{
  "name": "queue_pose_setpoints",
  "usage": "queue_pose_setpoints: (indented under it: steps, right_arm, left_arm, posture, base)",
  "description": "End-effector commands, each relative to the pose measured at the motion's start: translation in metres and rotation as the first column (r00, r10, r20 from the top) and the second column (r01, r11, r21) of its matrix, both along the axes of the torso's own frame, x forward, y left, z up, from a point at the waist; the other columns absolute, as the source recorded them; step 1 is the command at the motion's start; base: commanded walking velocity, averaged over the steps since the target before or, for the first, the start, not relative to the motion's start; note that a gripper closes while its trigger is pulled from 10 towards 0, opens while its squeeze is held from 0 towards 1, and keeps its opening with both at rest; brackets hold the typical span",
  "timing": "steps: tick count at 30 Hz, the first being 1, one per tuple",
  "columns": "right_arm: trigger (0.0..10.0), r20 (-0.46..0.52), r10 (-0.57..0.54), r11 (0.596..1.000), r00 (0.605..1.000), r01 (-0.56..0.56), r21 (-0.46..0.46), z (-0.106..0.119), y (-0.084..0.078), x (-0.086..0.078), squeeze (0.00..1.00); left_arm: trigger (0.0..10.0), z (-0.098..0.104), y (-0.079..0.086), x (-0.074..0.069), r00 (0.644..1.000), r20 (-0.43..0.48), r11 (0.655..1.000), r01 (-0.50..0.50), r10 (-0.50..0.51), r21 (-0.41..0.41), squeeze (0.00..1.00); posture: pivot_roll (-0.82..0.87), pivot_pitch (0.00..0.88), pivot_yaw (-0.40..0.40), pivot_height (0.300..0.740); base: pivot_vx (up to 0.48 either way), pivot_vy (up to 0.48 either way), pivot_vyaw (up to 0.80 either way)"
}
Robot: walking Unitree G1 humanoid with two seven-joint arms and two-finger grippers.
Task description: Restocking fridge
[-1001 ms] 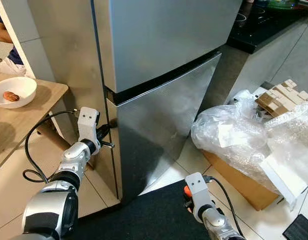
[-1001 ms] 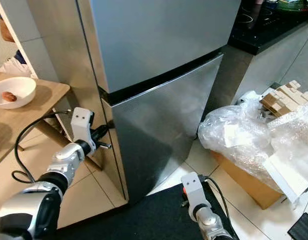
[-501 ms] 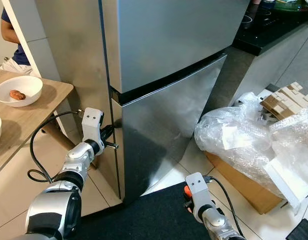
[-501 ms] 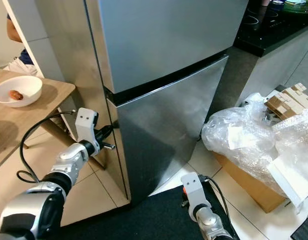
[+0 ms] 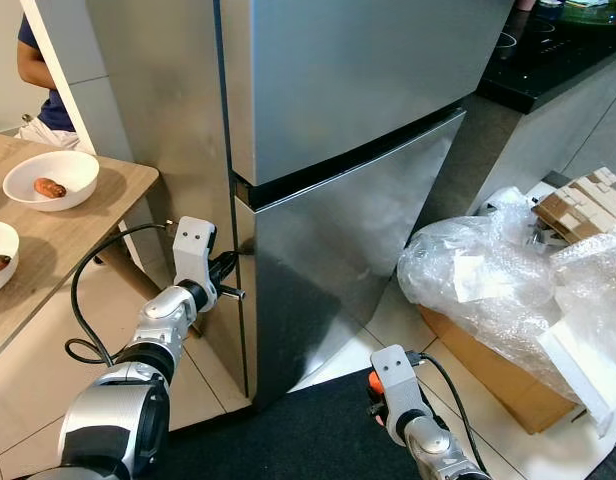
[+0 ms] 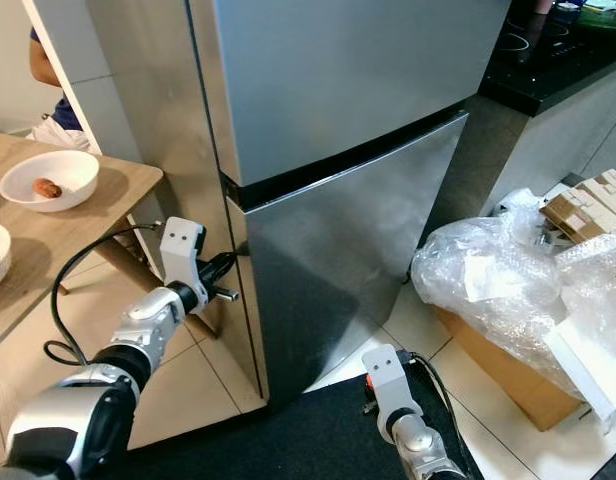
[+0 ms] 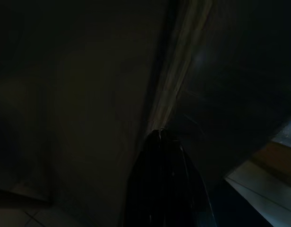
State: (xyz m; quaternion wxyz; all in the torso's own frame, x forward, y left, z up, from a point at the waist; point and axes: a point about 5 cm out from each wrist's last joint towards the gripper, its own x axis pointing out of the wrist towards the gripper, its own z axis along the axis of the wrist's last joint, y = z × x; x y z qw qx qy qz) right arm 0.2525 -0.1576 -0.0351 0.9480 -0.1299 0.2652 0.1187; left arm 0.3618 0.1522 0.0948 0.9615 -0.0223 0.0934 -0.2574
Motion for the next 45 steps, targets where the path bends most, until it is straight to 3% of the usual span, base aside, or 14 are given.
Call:
queue_pose_setpoints:
  steps: [1, 14, 19, 21, 26, 28, 30, 35, 36, 37, 39, 40, 43, 45]
  right_arm:
    - [10.0, 0.006, -0.004, 1.000, 1.000, 0.004, -0.001, -0.001, -0.003, -0.002, 0.00]
    - [10.0, 0.008, -0.004, 1.000, 1.000, 0.004, -0.002, 0.000, -0.004, -0.002, 0.00]
    - [10.0, 0.006, -0.004, 1.000, 1.000, 0.004, -0.001, -0.001, -0.003, -0.003, 0.00]
    - [10.0, 0.004, -0.005, 1.000, 1.000, 0.005, -0.001, -0.002, -0.002, -0.004, 0.00]
    - [10.0, -0.005, -0.003, 1.000, 1.000, 0.003, -0.001, -0.004, -0.002, -0.006, 0.00]
    - [10.0, -0.008, -0.002, 1.000, 1.000, 0.002, -0.002, -0.004, -0.002, -0.007, 0.00]
    - [10.0, -0.016, 0.004, 1.000, 1.000, -0.004, -0.003, -0.006, -0.001, -0.009, 0.00]
    - [10.0, -0.019, 0.008, 1.000, 1.000, -0.009, -0.004, -0.006, 0.001, -0.009, 0.00]
    - [10.0, -0.023, 0.011, 1.000, 1.000, -0.011, -0.006, -0.006, 0.001, -0.009, 0.00]
    - [10.0, -0.023, 0.011, 1.000, 1.000, -0.011, -0.006, -0.006, 0.001, -0.009, 0.00]
    - [10.0, -0.049, 0.028, 0.999, 0.998, -0.029, -0.018, -0.009, 0.001, -0.011, 0.00]
    - [10.0, -0.049, 0.028, 0.999, 0.998, -0.029, -0.018, -0.009, 0.001, -0.011, 0.00]
    - [10.0, -0.081, 0.046, 0.998, 0.996, -0.049, -0.035, -0.013, -0.001, -0.016, 0.00]
    - [10.0, -0.084, 0.049, 0.998, 0.995, -0.052, -0.040, -0.013, -0.002, -0.017, 0.00]
  left_arm:
    - [10.0, -0.002, -0.041, -0.004, 0.983, -0.018, 0.983, 0.184, -0.184, 0.008, 0.00]
    - [10.0, -0.005, -0.048, -0.006, 0.978, -0.024, 0.978, 0.209, -0.209, 0.007, 0.00]
    - [10.0, -0.007, -0.040, -0.004, 0.992, -0.022, 0.991, 0.122, -0.121, 0.054, 0.00]
    - [10.0, -0.014, -0.030, -0.005, 0.998, -0.050, 0.996, 0.038, -0.034, 0.083, 0.00]
    - [10.0, -0.042, -0.029, -0.023, 0.978, -0.183, 0.982, 0.128, -0.102, 0.137, 0.00]
    - [10.0, -0.059, -0.031, -0.038, 0.950, -0.256, 0.962, 0.225, -0.180, 0.158, 0.00]
    - [10.0, -0.096, -0.029, -0.075, 0.869, -0.407, 0.910, 0.377, -0.282, 0.174, 0.00]
    - [10.0, -0.127, -0.019, -0.108, 0.827, -0.516, 0.900, 0.377, -0.221, 0.219, 0.00]
    - [10.0, -0.139, -0.011, -0.120, 0.830, -0.545, 0.918, 0.300, -0.116, 0.261, 0.00]
    - [10.0, -0.139, -0.011, -0.120, 0.830, -0.545, 0.918, 0.300, -0.116, 0.261, 0.00]
    - [10.0, -0.160, 0.014, -0.143, 0.798, -0.568, 0.927, 0.033, 0.200, 0.373, 0.00]
    - [10.0, -0.160, 0.014, -0.143, 0.798, -0.568, 0.927, 0.033, 0.200, 0.373, 0.00]
    - [10.0, -0.173, 0.031, -0.167, 0.711, -0.576, 0.893, -0.169, 0.403, 0.416, 0.00]
    - [10.0, -0.176, 0.032, -0.173, 0.702, -0.581, 0.893, -0.182, 0.411, 0.411, 0.00]
  posture:
    - [-0.15, 0.082, -0.031, 0.740]
    - [-0.15, 0.081, -0.030, 0.740]
    - [-0.15, 0.081, -0.024, 0.740]
    - [-0.15, 0.080, -0.022, 0.740]
    - [-0.14, 0.079, -0.024, 0.740]
    - [-0.14, 0.078, -0.025, 0.740]
    - [-0.13, 0.074, -0.027, 0.740]
    - [-0.13, 0.070, -0.027, 0.740]
    - [-0.13, 0.067, -0.027, 0.740]
    - [-0.13, 0.067, -0.027, 0.740]
    - [-0.12, 0.061, -0.032, 0.740]
    - [-0.12, 0.061, -0.032, 0.740]
    - [-0.12, 0.057, -0.049, 0.740]
    - [-0.11, 0.053, -0.055, 0.740]
  base:
    - [0.000, 0.000, 0.00]
    - [0.000, 0.000, 0.00]
    - [0.000, 0.000, 0.00]
    - [0.000, 0.000, 0.00]
    - [0.000, 0.000, 0.00]
    - [0.000, 0.000, 0.00]
    - [0.000, 0.000, 0.00]
    - [0.000, 0.000, 0.00]
    - [0.000, 0.000, 0.00]
    - [0.000, 0.000, 0.00]
    - [0.000, 0.000, 0.00]
    - [0.000, 0.000, 0.00]
    - [0.000, 0.000, 0.00]
    - [0.000, 0.000, 0.00]
